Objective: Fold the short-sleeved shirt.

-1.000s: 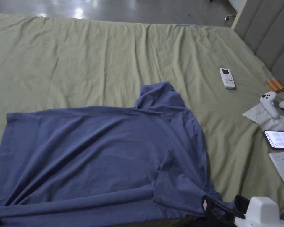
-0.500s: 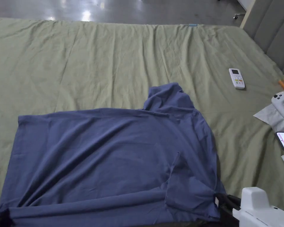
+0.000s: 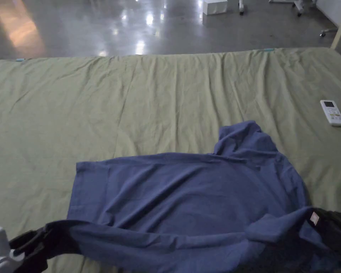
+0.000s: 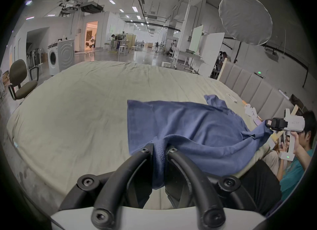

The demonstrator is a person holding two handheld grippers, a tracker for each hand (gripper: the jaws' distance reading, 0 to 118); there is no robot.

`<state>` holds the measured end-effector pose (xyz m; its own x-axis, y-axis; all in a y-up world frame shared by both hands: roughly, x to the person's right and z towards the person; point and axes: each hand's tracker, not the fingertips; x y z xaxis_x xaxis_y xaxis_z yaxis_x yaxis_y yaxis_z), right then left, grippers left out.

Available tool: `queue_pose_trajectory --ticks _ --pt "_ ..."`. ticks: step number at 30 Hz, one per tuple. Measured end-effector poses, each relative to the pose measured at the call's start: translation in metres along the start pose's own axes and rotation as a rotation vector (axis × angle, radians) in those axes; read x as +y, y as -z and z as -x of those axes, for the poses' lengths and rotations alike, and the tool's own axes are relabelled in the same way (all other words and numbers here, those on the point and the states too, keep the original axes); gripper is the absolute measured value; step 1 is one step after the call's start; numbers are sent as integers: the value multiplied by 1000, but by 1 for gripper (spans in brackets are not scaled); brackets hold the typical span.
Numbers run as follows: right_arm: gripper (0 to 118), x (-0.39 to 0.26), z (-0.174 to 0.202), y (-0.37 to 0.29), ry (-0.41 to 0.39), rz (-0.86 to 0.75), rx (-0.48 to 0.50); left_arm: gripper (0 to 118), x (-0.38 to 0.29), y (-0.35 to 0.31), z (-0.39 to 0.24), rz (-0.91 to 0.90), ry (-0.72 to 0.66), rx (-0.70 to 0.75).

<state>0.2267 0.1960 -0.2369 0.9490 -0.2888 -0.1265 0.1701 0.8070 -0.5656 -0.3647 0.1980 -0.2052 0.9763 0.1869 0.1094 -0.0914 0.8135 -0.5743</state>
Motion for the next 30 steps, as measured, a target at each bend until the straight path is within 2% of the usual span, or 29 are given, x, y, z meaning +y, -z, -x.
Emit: queue_pose_trajectory --ticks 5,9,13,14,15,16,17,18,21,23,26,30 --pt "2 42 -12 81 77 135 -44 12 21 77 23 113 -89 -8" --pt "2 50 -24 136 76 236 -93 12 22 124 36 205 -86 23" --pt "2 47 -36 171 91 295 -132 15 18 153 52 236 -169 48" --pt "3 44 -39 177 88 320 -151 23 16 156 54 235 -188 81" --pt "14 43 -41 181 82 347 -176 41 12 159 58 233 -197 105" --pt "45 42 -43 182 65 371 -217 68 10 159 61 235 -204 114" --pt "66 40 -43 177 43 337 -230 84 8 151 63 223 -204 117" --pt "77 40 -45 168 38 295 -219 92 8 142 64 204 -209 112" --pt "78 44 -41 121 40 184 -165 93 10 91 59 80 -176 65" --pt "78 46 -30 75 -1 100 -133 93 16 46 43 14 -80 83" --pt "78 42 5 5 -94 -42 -126 93 22 -18 13 -118 43 110" --pt "79 23 57 -70 -175 -208 -93 92 22 -89 -40 -303 160 183"
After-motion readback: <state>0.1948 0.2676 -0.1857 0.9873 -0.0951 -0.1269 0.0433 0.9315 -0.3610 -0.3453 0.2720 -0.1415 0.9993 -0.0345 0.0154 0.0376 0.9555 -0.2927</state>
